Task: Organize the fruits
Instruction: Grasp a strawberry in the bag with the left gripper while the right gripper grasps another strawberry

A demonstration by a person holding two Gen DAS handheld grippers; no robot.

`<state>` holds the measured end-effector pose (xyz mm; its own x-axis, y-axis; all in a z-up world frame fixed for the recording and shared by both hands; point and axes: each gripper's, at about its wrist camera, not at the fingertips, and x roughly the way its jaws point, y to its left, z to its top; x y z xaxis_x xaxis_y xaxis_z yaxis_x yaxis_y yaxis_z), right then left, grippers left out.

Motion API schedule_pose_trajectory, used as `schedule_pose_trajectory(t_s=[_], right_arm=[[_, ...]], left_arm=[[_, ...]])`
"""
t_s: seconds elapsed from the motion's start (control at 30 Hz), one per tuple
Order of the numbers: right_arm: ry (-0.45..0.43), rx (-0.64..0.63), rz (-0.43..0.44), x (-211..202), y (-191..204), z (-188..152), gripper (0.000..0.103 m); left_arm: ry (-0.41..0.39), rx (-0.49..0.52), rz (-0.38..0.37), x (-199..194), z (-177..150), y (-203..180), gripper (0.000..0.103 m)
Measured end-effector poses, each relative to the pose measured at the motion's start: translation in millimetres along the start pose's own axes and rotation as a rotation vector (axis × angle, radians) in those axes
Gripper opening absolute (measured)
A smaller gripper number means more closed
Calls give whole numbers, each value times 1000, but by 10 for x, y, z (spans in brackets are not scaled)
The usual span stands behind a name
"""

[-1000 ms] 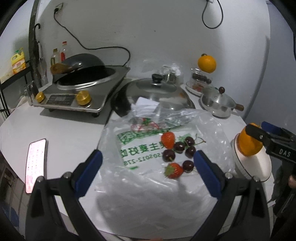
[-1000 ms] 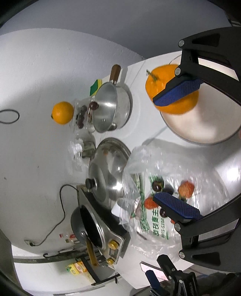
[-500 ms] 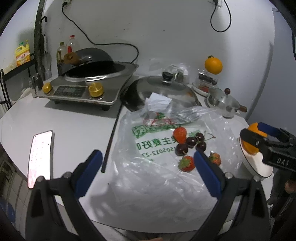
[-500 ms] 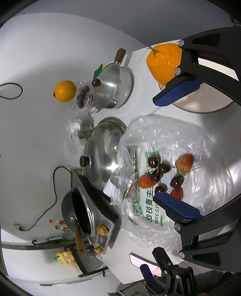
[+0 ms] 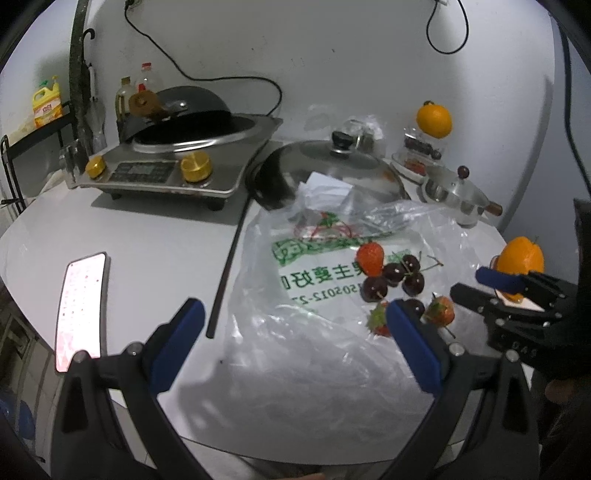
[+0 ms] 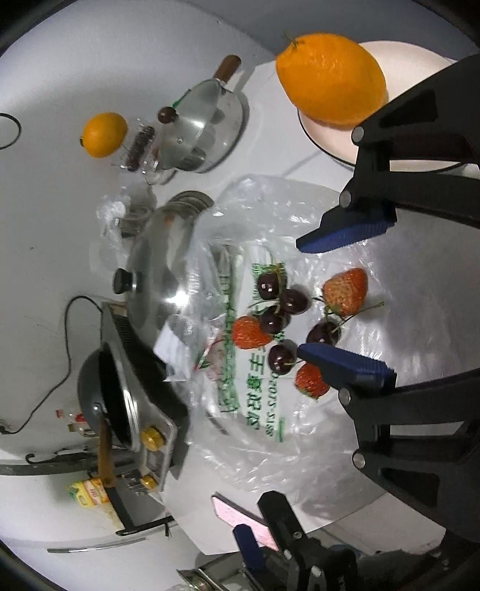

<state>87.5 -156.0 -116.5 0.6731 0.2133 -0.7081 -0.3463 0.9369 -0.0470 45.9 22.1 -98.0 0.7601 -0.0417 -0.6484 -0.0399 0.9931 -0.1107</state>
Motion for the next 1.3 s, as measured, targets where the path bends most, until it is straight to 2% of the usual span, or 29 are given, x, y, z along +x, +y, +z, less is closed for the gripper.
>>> schedule_pose_trajectory(t_s=[0.03,0.17,0.7,0.8,0.93,1.3], right_arm=[[5,-1,3,20,-8,-14,47],[32,-7,23,136,-29,-70,45],[84,-1,66,418,-132,-156,44],[82,5,84,428,-163,-166,44],[78,-3,108,439,-165,-173,36],[51,-1,154,387,-230,-181,35]], left_arm=[[3,2,0,12,-3,-10,100],[12,11,2,55,-3,-59,100],[54,51,12,254,9,-245,99],[60,60,10,286,14,-283,99],[68,71,9,330,19,-339,100],[101,133,17,474,-7,-534,99]])
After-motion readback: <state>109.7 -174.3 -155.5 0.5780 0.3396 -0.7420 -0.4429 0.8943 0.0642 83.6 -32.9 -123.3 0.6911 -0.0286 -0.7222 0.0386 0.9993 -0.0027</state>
